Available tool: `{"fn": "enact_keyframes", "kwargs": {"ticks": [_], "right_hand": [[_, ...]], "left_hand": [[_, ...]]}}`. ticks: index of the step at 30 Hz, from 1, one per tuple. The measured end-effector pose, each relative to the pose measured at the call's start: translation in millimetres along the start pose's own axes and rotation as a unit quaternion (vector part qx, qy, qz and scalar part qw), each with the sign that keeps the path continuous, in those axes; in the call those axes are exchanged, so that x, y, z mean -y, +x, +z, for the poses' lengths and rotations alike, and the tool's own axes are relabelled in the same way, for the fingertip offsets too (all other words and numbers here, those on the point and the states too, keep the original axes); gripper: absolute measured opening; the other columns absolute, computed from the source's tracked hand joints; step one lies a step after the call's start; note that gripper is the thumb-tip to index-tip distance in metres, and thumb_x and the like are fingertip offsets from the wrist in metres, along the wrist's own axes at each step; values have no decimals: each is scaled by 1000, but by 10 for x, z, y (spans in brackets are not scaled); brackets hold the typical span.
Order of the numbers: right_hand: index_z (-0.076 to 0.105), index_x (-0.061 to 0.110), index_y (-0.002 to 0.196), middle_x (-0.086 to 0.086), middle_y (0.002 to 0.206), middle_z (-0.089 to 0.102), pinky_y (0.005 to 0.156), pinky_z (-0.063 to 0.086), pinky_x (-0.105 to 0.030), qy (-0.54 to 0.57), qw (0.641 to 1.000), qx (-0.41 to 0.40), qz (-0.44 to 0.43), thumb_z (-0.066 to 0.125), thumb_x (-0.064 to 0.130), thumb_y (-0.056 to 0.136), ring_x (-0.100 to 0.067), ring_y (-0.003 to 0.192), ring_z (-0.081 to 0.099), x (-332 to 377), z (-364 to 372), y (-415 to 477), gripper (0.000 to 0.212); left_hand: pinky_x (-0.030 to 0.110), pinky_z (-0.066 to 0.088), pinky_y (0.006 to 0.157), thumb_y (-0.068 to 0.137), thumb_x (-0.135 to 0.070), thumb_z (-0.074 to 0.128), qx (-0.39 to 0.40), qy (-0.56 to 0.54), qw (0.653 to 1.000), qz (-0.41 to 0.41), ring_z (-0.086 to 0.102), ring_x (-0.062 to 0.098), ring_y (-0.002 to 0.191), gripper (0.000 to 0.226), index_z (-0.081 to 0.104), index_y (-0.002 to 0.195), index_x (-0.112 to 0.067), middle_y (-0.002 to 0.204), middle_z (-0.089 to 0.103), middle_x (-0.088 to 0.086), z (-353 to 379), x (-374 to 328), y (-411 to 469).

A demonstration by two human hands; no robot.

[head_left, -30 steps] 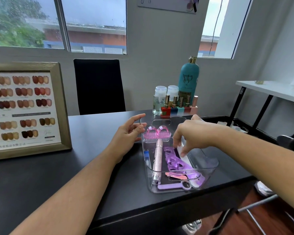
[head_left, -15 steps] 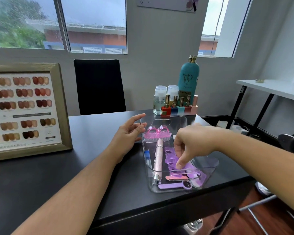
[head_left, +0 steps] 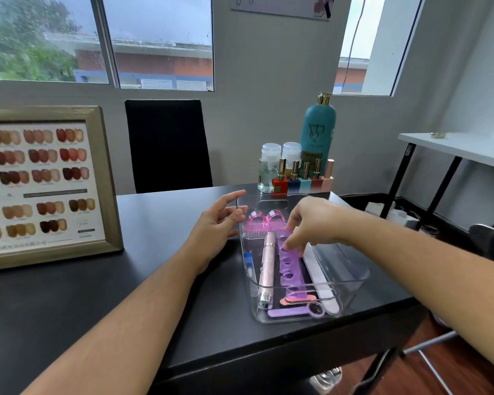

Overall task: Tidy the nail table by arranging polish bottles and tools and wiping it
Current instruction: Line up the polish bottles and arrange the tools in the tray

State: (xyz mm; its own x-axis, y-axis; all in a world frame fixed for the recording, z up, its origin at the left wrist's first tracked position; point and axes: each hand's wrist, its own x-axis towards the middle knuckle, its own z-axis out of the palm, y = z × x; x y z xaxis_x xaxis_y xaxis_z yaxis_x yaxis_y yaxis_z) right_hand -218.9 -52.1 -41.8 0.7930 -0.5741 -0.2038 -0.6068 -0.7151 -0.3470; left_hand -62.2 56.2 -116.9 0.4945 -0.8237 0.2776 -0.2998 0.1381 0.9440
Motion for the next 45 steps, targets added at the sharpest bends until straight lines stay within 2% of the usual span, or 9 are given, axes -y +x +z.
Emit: {"fn": "enact_keyframes", "kwargs": {"ticks": [4,9,11,15,22,28,31,35,45], "right_hand": [[72,7,90,4,66,69,65,50,-26,-99,995,27,5,72,34,78,-13,67,61,52,58,39,29],[70,5,93,-11,92,71,68,48,-31,-128,991,38,14,73,40,76,-17,72,55,38,34,78,39],[69,3,92,-13,87,69,67,46,-33,-131,991,34,13,73,38,76,-18,71,52,30,49,83,39],[63,8,77,-5,70,54,62,41,-32,-131,991,23,5,71,34,73,-20,65,48,32,81,74,28],[69,18,88,2,87,69,78,42,-35,-179,982,-55,-28,72,44,74,-20,84,60,15,119,74,30],[63,22,94,12,80,55,66,40,-26,-169,979,-97,-66,70,49,77,-9,76,52,-11,4,-16,33],[64,24,82,11,70,57,56,38,-21,-123,986,-13,-112,75,40,75,-1,61,50,-29,-108,-172,21],[64,26,80,4,77,69,67,49,-30,-151,978,74,-126,81,32,70,-9,68,60,-32,-54,-268,20],[64,29,83,6,82,63,59,42,-20,-135,976,6,-169,75,24,76,-5,66,53,12,-10,-143,14]], "left_hand": [[15,49,76,96,-22,46,-2,-2,1000,0,60,12,109,36,47,130,-35,116,63,-4,-2,10,4],[19,49,80,96,-23,46,-1,-2,1000,1,60,12,109,36,47,129,-37,116,63,-4,1,16,5],[21,49,83,96,-23,45,0,3,1000,2,59,13,110,36,46,130,-36,118,62,-3,3,10,5],[23,49,85,96,-23,45,-2,4,1000,3,58,14,111,37,46,130,-35,122,61,0,9,2,3],[20,48,81,96,-23,45,0,0,1000,4,58,14,111,36,46,130,-35,121,61,0,6,7,3],[18,48,80,96,-24,46,0,4,1000,4,59,13,110,36,47,129,-36,119,62,-2,4,12,7],[20,49,81,95,-23,46,0,-1,1000,3,59,12,109,35,48,126,-38,117,63,-3,-1,15,12],[13,49,71,96,-23,47,2,-1,1000,4,60,10,107,34,48,125,-40,115,64,-5,-7,22,9],[13,48,73,96,-23,46,0,0,1000,4,60,10,107,36,47,129,-36,115,64,-5,-6,22,9]]}}
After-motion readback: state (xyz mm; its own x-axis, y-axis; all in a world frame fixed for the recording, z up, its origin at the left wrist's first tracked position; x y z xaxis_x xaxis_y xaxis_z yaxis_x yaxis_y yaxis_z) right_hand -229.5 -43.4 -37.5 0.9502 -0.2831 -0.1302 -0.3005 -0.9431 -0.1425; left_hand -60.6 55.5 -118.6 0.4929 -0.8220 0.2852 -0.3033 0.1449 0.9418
